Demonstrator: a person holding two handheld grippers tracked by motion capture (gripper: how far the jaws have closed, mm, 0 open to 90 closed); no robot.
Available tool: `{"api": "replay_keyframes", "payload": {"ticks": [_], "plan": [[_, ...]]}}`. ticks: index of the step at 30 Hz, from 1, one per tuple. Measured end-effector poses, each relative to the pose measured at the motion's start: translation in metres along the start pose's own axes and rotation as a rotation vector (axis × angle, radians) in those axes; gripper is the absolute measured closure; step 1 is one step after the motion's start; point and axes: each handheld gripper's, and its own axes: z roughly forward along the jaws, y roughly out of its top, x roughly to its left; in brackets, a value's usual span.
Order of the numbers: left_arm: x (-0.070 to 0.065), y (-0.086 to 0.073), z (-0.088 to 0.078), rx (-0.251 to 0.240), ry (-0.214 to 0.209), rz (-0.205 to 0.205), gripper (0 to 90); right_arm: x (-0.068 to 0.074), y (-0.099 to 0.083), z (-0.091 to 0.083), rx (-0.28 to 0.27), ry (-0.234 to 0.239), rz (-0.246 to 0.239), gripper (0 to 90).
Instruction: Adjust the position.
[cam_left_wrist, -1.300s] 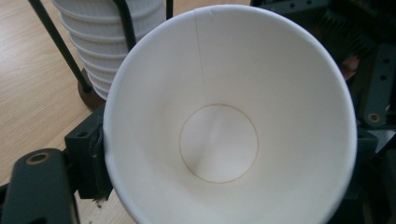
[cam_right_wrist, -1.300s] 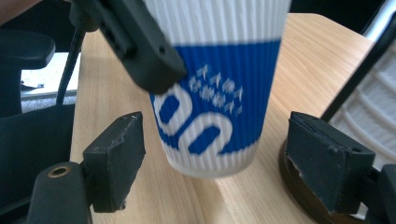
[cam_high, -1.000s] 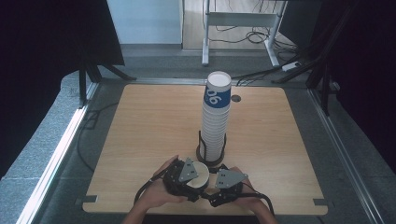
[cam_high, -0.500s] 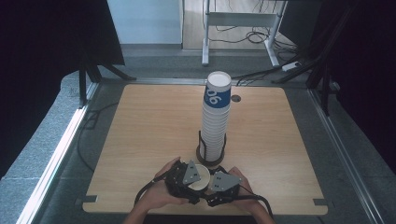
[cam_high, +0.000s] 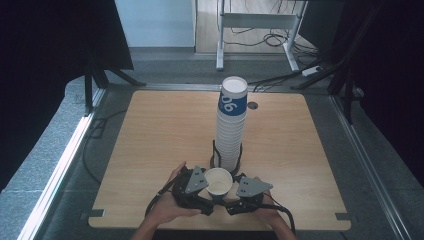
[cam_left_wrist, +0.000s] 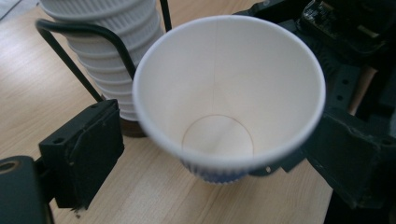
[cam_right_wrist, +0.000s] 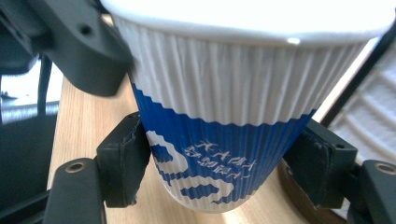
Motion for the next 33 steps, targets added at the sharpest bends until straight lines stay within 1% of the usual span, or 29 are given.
{"api": "replay_keyframes", "payload": {"ticks": [1, 2, 4, 5, 9, 10, 11, 12, 14, 15, 17, 18, 21, 22, 24, 28, 32, 33], "plan": [[0.0, 0.0, -0.001, -0.009, -0.004, -0.007, 7.3, -0.002, 0.0, -0.002, -0.013, -0.004, 0.01, 27.2], [0.0, 0.0, -0.001, -0.009, -0.004, -0.007, 7.4, -0.002, 0.0, -0.002, -0.013, -0.004, 0.01, 27.2], [0.002, 0.0, -0.004, -0.032, -0.023, -0.021, 7.4, -0.004, 0.0, -0.005, -0.031, -0.013, 0.024, 27.2], [0.003, 0.0, -0.006, -0.035, -0.027, -0.011, 7.5, -0.006, 0.0, -0.007, -0.04, -0.026, 0.033, 27.2], [0.005, -0.002, -0.008, -0.04, -0.013, -0.021, 8.0, -0.008, 0.0, -0.01, -0.048, -0.041, 0.037, 27.2], [0.006, -0.003, -0.008, -0.03, 0.001, -0.034, 9.5, -0.009, 0.001, -0.013, -0.055, -0.052, 0.039, 27.2], [0.006, -0.003, -0.008, -0.03, 0.001, -0.034, 10.0, -0.009, 0.001, -0.013, -0.055, -0.052, 0.039, 27.2], [0.007, -0.003, -0.007, -0.019, 0.023, -0.052, 11.0, -0.011, 0.001, -0.015, -0.059, -0.058, 0.043, 27.2], [0.007, -0.004, -0.006, -0.014, 0.025, -0.058, 11.4, -0.011, 0.001, -0.016, -0.059, -0.064, 0.039, 27.2], [0.008, -0.006, -0.004, -0.003, 0.029, -0.057, 11.6, -0.013, 0.001, -0.018, -0.061, -0.075, 0.042, 27.2], [0.008, -0.007, -0.003, 0.002, 0.037, -0.06, 11.6, -0.014, 0.001, -0.019, -0.064, -0.076, 0.043, 27.2], [0.009, -0.009, -0.001, 0.007, 0.044, -0.069, 11.6, -0.015, 0.001, -0.022, -0.067, -0.085, 0.046, 27.2], [0.011, -0.011, 0.001, 0.016, 0.044, -0.108, 12.6, -0.017, 0.002, -0.025, -0.072, -0.096, 0.044, 27.2], [0.011, -0.011, 0.001, 0.016, 0.044, -0.108, 13.0, -0.017, 0.002, -0.025, -0.072, -0.096, 0.044, 27.2], [0.012, -0.013, 0.003, 0.028, 0.053, -0.134, 13.5, -0.019, 0.002, -0.028, -0.076, -0.105, 0.044, 27.2], [0.012, -0.015, 0.006, 0.039, 0.057, -0.137, 13.7, -0.02, 0.002, -0.029, -0.076, -0.112, 0.045, 27.2], [0.012, -0.017, 0.008, 0.052, 0.056, -0.145, 14.1, -0.022, 0.002, -0.033, -0.082, -0.127, 0.042, 27.2], [0.012, -0.017, 0.008, 0.056, 0.061, -0.151, 14.2, -0.023, 0.002, -0.035, -0.085, -0.13, 0.046, 27.2]]}}
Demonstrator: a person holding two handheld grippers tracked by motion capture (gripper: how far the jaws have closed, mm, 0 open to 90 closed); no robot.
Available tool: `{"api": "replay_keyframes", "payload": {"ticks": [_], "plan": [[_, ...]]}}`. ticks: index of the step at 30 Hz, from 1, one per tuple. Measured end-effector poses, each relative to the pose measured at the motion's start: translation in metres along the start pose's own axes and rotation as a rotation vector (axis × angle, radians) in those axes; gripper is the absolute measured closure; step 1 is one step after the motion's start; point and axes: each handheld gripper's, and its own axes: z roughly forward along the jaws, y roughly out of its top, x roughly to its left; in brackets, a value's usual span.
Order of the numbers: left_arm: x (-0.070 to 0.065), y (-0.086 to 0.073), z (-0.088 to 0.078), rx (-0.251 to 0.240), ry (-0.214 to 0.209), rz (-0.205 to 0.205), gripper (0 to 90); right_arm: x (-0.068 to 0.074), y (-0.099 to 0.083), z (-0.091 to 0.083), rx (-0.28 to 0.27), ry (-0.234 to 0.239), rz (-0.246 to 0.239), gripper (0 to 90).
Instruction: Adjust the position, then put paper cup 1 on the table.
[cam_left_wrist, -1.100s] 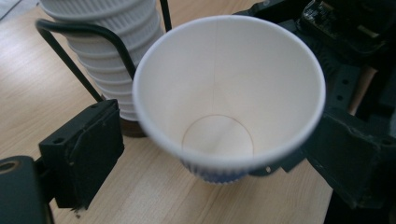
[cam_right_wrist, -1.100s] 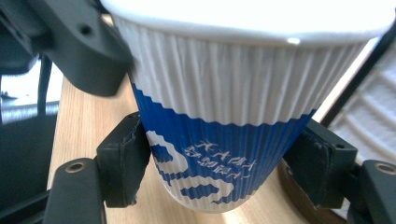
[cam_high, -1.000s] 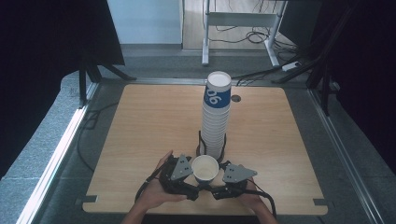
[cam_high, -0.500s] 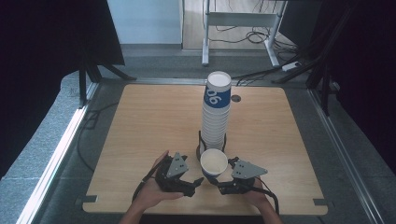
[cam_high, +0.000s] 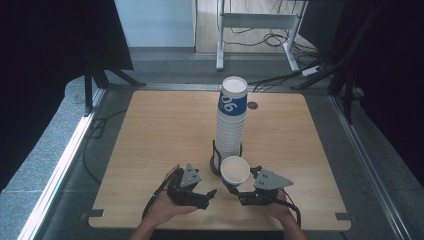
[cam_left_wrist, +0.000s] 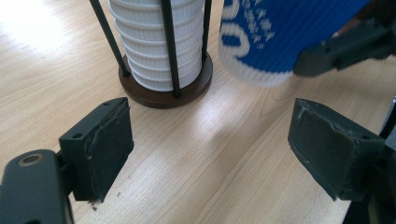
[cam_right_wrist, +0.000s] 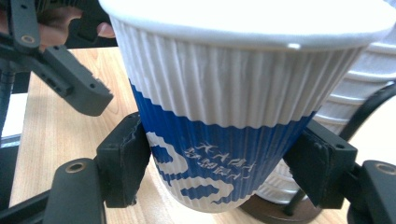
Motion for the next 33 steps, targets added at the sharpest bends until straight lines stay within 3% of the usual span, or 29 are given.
{"api": "replay_keyframes", "payload": {"ticks": [8, 15, 19, 21, 26, 29, 33], "plan": [[0.004, -0.003, 0.001, 0.027, 0.016, -0.013, 14.6, -0.008, 0.003, -0.013, -0.033, -0.041, 0.008, 27.2], [0.008, -0.005, 0.003, 0.05, 0.005, -0.062, 14.7, -0.017, 0.003, -0.025, -0.057, -0.077, 0.027, 27.2], [0.008, -0.006, 0.004, 0.058, -0.004, -0.059, 14.7, -0.019, 0.003, -0.027, -0.062, -0.09, 0.03, 27.2], [0.008, -0.006, 0.004, 0.056, -0.032, -0.059, 14.6, -0.022, 0.003, -0.03, -0.063, -0.103, 0.032, 27.2], [0.008, -0.007, 0.005, 0.06, -0.031, -0.058, 14.7, -0.028, 0.0, -0.034, -0.057, -0.133, 0.037, 27.2], [0.006, -0.008, 0.006, 0.071, -0.028, -0.033, 14.8, -0.032, -0.003, -0.037, -0.052, -0.148, 0.046, 27.2], [0.006, -0.008, 0.006, 0.07, -0.05, -0.039, 14.8, -0.037, -0.006, -0.04, -0.051, -0.182, 0.055, 27.2]]}}
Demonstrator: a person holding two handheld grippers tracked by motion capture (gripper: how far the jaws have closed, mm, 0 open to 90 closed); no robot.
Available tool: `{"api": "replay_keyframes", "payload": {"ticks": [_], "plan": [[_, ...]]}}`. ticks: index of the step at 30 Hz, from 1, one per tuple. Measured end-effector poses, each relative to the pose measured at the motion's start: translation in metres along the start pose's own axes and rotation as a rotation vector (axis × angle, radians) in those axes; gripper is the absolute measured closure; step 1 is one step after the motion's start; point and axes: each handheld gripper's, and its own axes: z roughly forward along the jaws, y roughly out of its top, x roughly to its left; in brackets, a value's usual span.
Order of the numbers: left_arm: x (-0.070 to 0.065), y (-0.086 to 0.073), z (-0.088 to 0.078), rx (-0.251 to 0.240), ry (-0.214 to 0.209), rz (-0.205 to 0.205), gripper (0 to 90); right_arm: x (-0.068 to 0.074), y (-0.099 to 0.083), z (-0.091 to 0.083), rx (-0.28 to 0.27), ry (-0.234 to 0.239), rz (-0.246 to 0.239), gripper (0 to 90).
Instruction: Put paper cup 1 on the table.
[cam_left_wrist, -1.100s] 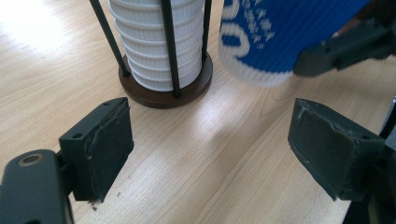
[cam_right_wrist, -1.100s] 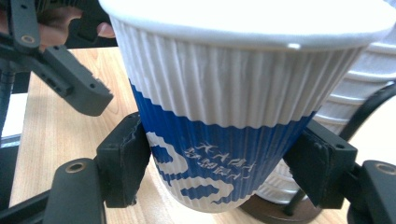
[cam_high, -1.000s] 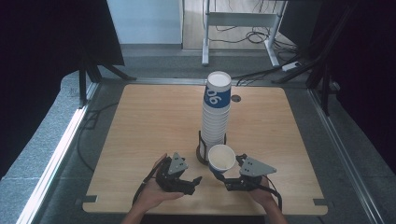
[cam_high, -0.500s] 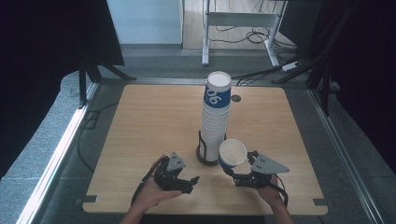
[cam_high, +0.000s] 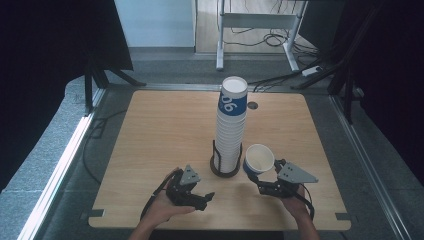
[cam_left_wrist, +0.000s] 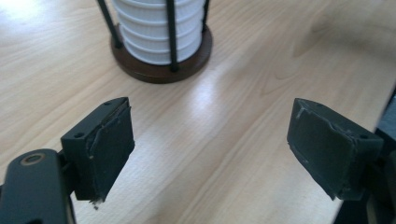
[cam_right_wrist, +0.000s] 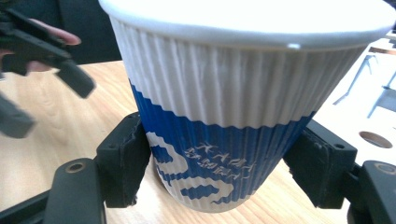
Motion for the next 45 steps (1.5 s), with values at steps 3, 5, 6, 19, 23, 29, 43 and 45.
{"api": "replay_keyframes", "payload": {"ticks": [3, 5, 6, 19, 23, 29, 43, 45], "plan": [[0.001, 0.0, 0.0, -0.004, -0.002, -0.01, 14.8, -0.007, -0.004, -0.002, 0.013, -0.031, 0.009, 27.2], [0.001, 0.0, 0.0, -0.006, -0.002, -0.012, 14.8, -0.01, -0.006, -0.003, 0.017, -0.044, 0.015, 27.2], [0.001, 0.0, 0.0, -0.009, -0.003, -0.011, 14.8, -0.01, -0.006, -0.003, 0.017, -0.044, 0.015, 27.2], [-0.001, -0.001, 0.0, -0.004, -0.012, 0.01, 14.9, -0.027, -0.022, -0.003, 0.07, -0.118, 0.069, 27.1], [-0.001, -0.001, 0.0, -0.007, -0.017, 0.013, 14.8, -0.03, -0.025, -0.003, 0.085, -0.136, 0.076, 27.1], [-0.003, 0.0, -0.001, -0.009, -0.039, 0.018, 14.8, -0.034, -0.027, -0.003, 0.111, -0.169, 0.085, 27.1], [-0.003, -0.002, 0.002, 0.011, -0.027, 0.025, 14.8, -0.046, -0.046, 0.005, 0.286, -0.236, 0.115, 27.1], [-0.003, -0.002, 0.003, 0.013, -0.025, 0.024, 14.8, -0.048, -0.048, 0.006, 0.304, -0.241, 0.119, 27.1]]}}
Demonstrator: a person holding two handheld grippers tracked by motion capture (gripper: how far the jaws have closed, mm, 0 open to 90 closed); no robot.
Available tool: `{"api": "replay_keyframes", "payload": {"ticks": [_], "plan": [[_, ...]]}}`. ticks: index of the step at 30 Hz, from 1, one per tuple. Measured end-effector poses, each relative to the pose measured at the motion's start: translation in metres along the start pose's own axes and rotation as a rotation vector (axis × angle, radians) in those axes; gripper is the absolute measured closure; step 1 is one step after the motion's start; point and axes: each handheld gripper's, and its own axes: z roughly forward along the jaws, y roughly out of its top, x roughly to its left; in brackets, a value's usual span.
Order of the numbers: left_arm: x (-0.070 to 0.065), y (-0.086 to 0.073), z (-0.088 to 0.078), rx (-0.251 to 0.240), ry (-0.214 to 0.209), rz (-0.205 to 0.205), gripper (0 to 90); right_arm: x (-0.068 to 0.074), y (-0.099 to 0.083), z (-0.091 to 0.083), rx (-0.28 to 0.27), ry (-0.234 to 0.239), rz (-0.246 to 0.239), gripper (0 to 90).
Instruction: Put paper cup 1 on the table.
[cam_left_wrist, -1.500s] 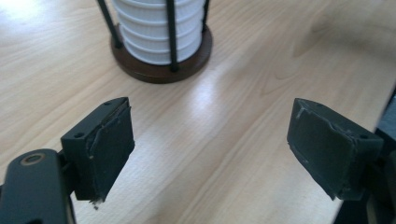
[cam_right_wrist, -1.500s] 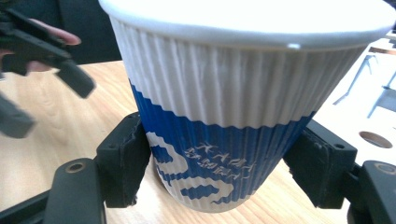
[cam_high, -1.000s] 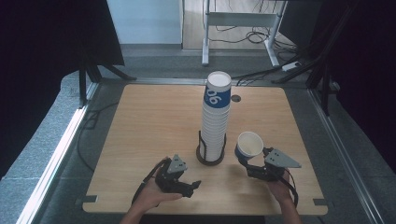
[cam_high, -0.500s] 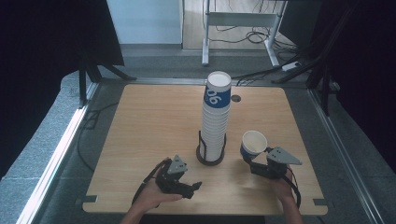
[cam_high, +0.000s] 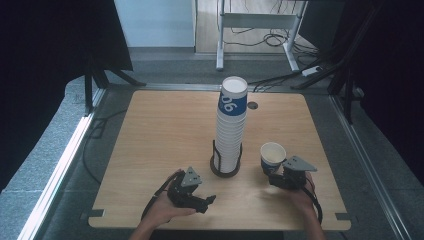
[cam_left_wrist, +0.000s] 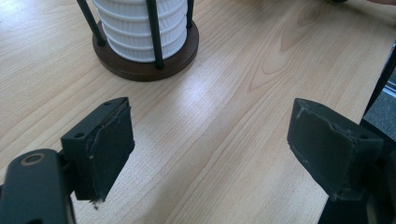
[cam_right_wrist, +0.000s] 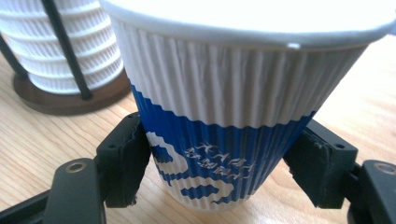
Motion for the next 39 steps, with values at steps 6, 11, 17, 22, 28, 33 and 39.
{"api": "replay_keyframes", "payload": {"ticks": [6, 11, 17, 22, 28, 33, 39], "plan": [[-0.001, 0.0, 0.0, 0.001, -0.004, 0.008, 14.8, -0.001, -0.004, 0.005, 0.046, 0.006, -0.001, 27.0], [-0.001, 0.0, 0.001, 0.003, -0.004, 0.009, 14.8, 0.0, -0.003, 0.006, 0.055, 0.01, -0.009, 26.8], [-0.002, -0.001, 0.002, 0.01, -0.003, 0.01, 14.8, -0.002, -0.004, 0.007, 0.085, 0.012, 0.009, 25.2], [-0.001, -0.001, 0.001, 0.004, -0.003, 0.011, 14.8, -0.001, -0.004, 0.006, 0.087, 0.008, 0.022, 14.8], [0.002, 0.0, -0.006, -0.048, 0.024, -0.006, 14.8, -0.004, 0.004, -0.022, -0.007, 0.026, 0.065, 13.4], [0.003, 0.001, -0.012, -0.096, 0.037, -0.018, 14.9, -0.003, 0.017, -0.053, -0.119, 0.049, 0.053, 14.5], [0.004, 0.001, -0.016, -0.148, 0.049, -0.03, 14.9, 0.006, 0.033, -0.074, -0.238, 0.181, 0.002, 21.1]]}}
